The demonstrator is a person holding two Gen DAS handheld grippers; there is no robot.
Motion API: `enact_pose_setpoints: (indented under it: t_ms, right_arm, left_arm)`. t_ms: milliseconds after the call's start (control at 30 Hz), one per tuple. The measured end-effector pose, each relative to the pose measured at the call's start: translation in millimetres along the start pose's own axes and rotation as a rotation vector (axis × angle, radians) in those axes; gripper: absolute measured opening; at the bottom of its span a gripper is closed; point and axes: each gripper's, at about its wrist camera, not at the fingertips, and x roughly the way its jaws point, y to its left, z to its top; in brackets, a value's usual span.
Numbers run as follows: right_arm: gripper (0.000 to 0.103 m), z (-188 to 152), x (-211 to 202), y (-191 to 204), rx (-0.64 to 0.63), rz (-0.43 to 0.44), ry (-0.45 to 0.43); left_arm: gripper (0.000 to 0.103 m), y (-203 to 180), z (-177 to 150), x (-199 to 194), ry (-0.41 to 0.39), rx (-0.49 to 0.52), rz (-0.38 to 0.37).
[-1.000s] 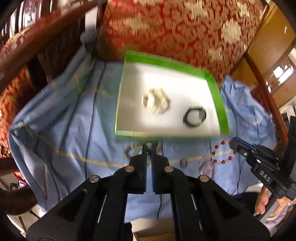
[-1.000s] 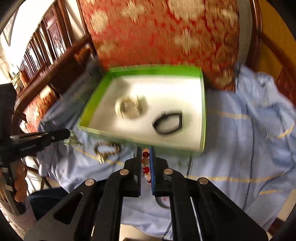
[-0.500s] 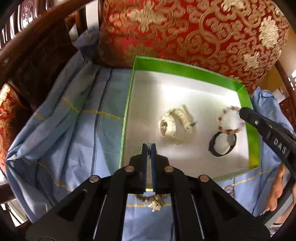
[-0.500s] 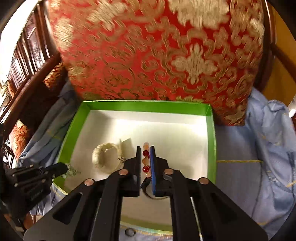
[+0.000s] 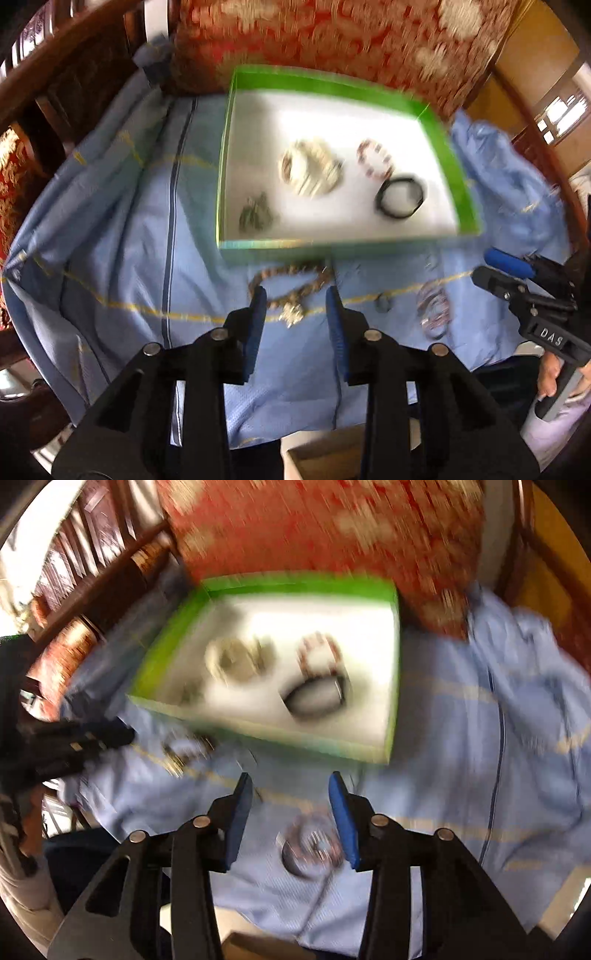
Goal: Organize jewelry
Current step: 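Move both tools back toward the jewelry left on the cloth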
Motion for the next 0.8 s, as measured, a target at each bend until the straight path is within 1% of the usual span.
enact_pose_setpoints:
  t_ms: [100,167,200,233,267,300,367,467,500,533,600,633,667,700,733,800]
  right_arm:
    - [0.029,-9,22,-11,0.019,-0.081,0.083]
    - [0.029,-10,29,-13,0.011,-0.099,0.109]
    - [0.029,-10,33,-13,0.006,-0.103,0.123]
    - [0.029,-11,36,-12,-0.002,-0.105,0.135]
    - [0.029,-11,38,-10,-0.012,-0.105,0.145]
    - [0.029,-13,41,-7,-0.026,-0.101,0.155]
    - [0.029,-15,47,-3,-0.048,-0.109,0.174]
    - [0.029,-18,59,-3,-0.055,-0.137,0.208]
    - [0.029,-19,62,-3,-0.055,-0.132,0.216]
    - [0.03,-20,64,-2,-0.053,-0.104,0.223]
    - [0.031,-19,61,4,-0.05,0.013,0.206]
    - [0.031,-18,58,5,-0.044,0.058,0.192]
    - [0.031,-16,54,7,-0.032,0.107,0.164]
    - [0.031,-13,50,8,-0.024,0.118,0.14]
    - [0.031,-11,47,7,-0.019,0.099,0.125]
    - [0.031,-9,50,1,0.005,0.017,0.12]
  left_arm:
    - [0.033,3,3,25,0.065,-0.026,0.047]
    - [0.035,5,5,34,0.094,-0.038,0.063]
    - [0.042,5,7,36,0.095,-0.04,0.071]
    - [0.051,6,8,37,0.091,-0.043,0.078]
    - [0.055,7,9,37,0.085,-0.045,0.086]
    - [0.057,8,9,39,0.083,-0.047,0.096]
    - [0.057,11,10,43,0.097,-0.056,0.109]
    - [0.057,14,8,49,0.119,-0.069,0.114]
    - [0.057,15,9,50,0.123,-0.069,0.115]
    - [0.058,16,9,51,0.125,-0.071,0.117]
    - [0.06,15,11,51,0.124,-0.072,0.114]
    - [0.061,14,11,51,0.121,-0.07,0.113]
    - [0.062,14,11,51,0.118,-0.067,0.113]
    - [0.063,13,11,50,0.116,-0.063,0.113]
    - [0.063,10,11,52,0.115,-0.059,0.113]
    - [0.063,7,9,56,0.12,-0.056,0.123]
